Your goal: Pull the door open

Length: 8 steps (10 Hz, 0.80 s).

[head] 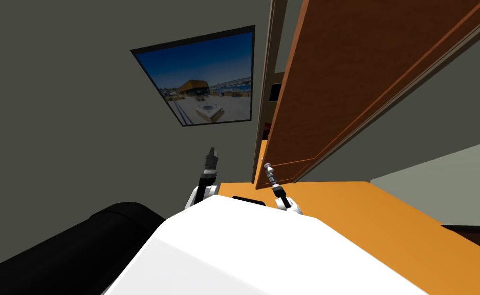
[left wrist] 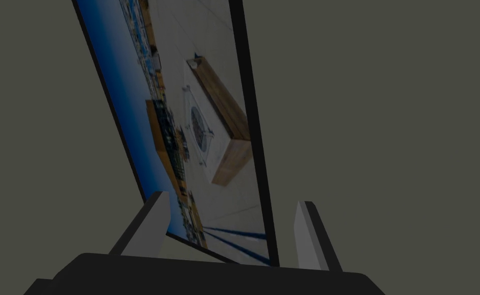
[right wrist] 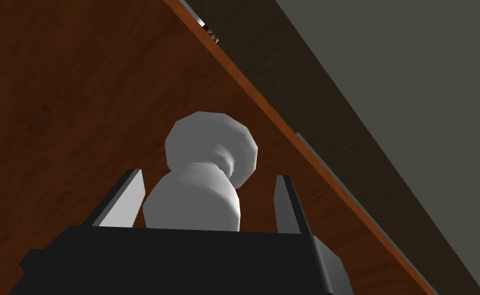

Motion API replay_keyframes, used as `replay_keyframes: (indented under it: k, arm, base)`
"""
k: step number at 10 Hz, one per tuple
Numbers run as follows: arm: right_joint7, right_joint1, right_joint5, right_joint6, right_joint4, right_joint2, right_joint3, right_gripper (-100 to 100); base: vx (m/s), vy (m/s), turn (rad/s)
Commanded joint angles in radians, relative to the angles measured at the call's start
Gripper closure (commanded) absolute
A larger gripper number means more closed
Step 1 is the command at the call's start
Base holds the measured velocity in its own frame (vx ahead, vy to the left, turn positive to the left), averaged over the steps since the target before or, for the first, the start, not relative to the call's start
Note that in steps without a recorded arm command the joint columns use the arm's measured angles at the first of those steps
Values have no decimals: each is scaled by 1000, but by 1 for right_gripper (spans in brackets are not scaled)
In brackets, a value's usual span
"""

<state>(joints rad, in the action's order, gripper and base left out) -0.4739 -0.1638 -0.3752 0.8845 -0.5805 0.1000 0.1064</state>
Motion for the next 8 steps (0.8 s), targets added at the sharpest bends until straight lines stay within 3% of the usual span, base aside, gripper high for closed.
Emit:
replay_keyframes:
  k: [1, 3, 4, 5, 8]
  arm:
    - [5, -17, -1, 25, 37, -14, -3, 100]
    - [79, -21, 2, 27, 45, -8, 12, 100]
    - [87, -21, 2, 27, 45, -8, 12, 100]
    - [43, -9, -16, 43, 41, 8, 20, -100]
    - [-21, 10, -47, 73, 35, 34, 34, -100]
  base:
    - [-30, 2, 21]
    - [-43, 11, 120]
    - [-43, 6, 57]
    - [-27, 13, -22]
    - [-15, 13, -25]
